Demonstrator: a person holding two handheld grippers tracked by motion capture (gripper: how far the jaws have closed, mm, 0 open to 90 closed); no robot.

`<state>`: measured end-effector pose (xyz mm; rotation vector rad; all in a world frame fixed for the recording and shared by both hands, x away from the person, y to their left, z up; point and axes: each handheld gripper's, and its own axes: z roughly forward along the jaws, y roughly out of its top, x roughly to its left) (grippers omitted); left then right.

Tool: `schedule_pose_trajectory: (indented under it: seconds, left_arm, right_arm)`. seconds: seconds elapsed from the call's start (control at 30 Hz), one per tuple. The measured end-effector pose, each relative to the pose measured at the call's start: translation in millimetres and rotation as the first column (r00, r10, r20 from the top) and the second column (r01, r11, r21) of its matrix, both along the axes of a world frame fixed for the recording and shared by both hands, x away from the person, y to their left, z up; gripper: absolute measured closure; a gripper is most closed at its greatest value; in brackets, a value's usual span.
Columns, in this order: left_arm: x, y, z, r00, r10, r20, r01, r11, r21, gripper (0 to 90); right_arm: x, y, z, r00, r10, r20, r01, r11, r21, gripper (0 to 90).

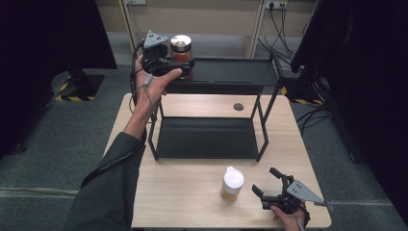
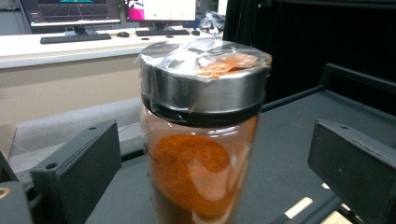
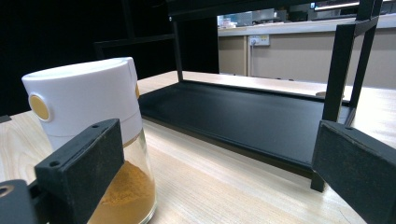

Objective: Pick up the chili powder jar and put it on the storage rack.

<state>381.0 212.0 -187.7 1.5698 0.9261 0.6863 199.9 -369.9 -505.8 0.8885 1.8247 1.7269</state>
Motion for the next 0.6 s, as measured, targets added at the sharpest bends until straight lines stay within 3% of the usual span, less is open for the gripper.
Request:
schedule_pose_trajectory:
  seconds: [0.3,0.6]
  left_arm:
    - [-14.0,8.8,-4.3,0.9994,-0.03,0.017,0.03,0.9995,-0.005,2.2]
    - [-24.8,14.4,-19.5,0.9976,-0.051,0.046,0.052,0.9982,-0.031,2.6]
  right_arm:
    - [-0.4,-0.1,0.1,1.0,-0.001,0.001,0.001,1.0,-0.001,2.7]
    - [-0.8,-0.4,0.1,1.0,-0.004,0.002,0.004,1.0,0.0,2.7]
